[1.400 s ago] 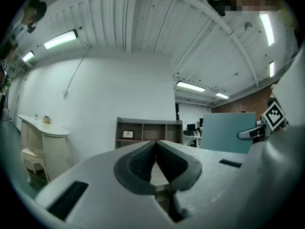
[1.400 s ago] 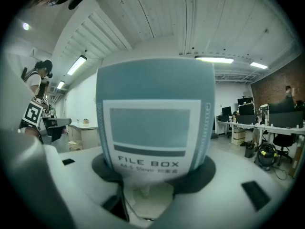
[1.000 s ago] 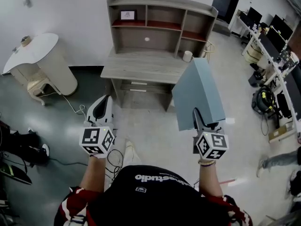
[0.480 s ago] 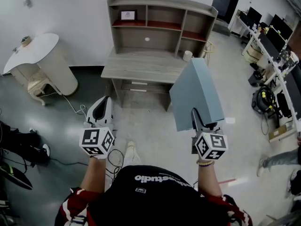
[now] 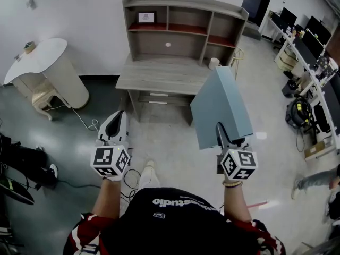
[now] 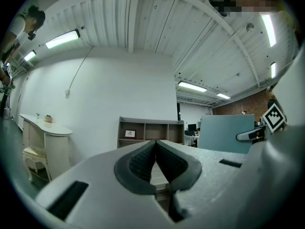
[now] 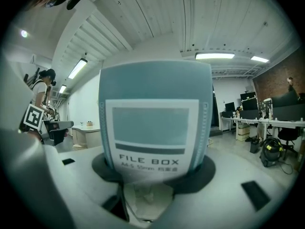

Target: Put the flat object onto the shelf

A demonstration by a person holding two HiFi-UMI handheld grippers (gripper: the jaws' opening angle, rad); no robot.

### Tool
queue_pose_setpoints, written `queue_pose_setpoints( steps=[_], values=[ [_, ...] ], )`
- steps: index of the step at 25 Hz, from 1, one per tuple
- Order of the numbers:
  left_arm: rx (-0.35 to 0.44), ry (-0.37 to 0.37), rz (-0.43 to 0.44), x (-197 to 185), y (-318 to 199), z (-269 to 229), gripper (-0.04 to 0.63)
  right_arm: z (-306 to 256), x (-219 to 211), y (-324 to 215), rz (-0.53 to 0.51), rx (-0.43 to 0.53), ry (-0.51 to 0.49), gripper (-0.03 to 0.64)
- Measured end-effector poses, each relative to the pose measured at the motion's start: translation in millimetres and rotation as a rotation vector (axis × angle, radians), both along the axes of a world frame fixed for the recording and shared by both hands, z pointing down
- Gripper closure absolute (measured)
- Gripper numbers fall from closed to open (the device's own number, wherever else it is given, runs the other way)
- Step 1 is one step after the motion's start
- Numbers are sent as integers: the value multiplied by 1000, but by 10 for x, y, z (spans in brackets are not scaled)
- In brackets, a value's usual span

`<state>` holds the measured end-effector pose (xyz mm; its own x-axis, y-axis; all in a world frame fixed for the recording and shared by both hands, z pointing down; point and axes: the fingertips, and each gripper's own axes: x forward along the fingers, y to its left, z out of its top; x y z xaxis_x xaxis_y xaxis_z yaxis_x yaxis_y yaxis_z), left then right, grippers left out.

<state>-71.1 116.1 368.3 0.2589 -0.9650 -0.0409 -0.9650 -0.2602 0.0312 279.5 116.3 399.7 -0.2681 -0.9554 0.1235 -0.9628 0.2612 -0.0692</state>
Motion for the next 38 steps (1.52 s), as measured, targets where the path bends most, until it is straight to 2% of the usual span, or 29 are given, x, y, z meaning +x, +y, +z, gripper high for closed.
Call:
queue_pose_setpoints(
  steps=[9, 25, 38],
  values=[
    [-2, 9, 13, -152, -386, -34, 589, -25, -140, -327, 12, -8, 3, 348],
    [-2, -10, 104, -316, -1562, -117, 589, -24, -443, -1263, 74, -19, -12, 348],
    [-11, 2, 139, -705, -2371, -81, 588, -7, -835, -2000, 119, -25, 3, 348]
  ],
)
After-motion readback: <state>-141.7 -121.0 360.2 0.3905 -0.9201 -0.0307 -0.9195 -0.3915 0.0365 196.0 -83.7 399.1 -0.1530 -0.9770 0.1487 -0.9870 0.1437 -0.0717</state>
